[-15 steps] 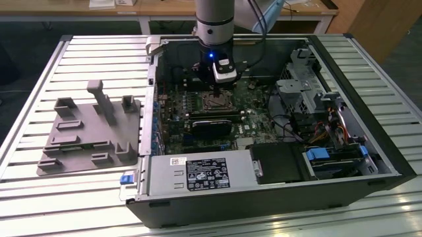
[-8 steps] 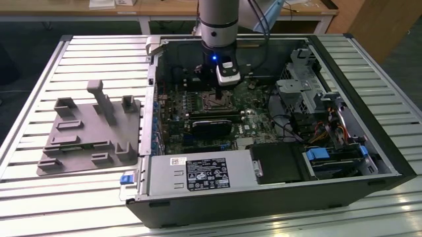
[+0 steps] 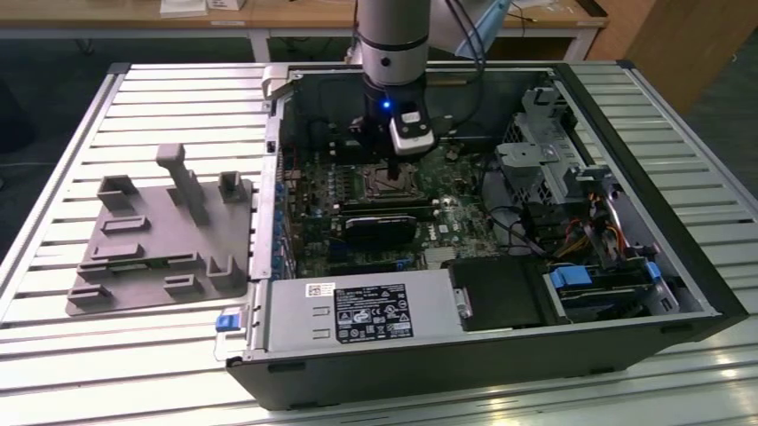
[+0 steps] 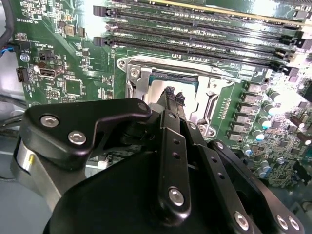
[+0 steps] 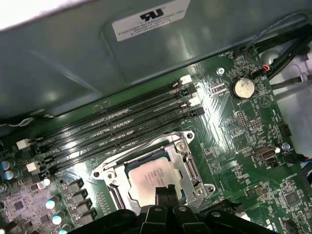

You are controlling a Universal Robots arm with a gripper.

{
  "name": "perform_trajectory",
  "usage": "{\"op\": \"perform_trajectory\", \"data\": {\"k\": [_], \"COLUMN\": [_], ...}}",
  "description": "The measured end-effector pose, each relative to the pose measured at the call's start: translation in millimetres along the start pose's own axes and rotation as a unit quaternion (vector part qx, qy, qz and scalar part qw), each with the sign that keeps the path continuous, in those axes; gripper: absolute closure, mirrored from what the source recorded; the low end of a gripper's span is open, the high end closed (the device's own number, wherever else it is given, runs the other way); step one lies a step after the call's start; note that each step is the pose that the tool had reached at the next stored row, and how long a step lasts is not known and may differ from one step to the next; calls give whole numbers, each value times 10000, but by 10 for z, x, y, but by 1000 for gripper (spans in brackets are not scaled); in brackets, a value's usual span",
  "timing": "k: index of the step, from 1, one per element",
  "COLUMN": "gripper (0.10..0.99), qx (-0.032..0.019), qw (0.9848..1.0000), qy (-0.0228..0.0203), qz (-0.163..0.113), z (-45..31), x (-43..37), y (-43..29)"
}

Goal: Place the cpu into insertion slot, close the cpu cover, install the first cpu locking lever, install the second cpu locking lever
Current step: 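Install the first cpu locking lever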

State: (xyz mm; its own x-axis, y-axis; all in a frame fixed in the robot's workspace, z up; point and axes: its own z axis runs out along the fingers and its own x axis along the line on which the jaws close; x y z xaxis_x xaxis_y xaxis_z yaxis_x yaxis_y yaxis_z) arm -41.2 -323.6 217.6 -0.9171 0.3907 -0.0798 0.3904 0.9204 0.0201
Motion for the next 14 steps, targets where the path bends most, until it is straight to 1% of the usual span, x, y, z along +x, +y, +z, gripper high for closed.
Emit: {"op": "perform_trajectory", "data": {"k": [6, 14], "gripper": [984, 984], "qx": [-10, -20], "qw": [9999, 9997], "qy": [2, 5], "qz": [-122, -254], "z": [-69, -198], "x": [-6, -16], "y": [2, 4]}}
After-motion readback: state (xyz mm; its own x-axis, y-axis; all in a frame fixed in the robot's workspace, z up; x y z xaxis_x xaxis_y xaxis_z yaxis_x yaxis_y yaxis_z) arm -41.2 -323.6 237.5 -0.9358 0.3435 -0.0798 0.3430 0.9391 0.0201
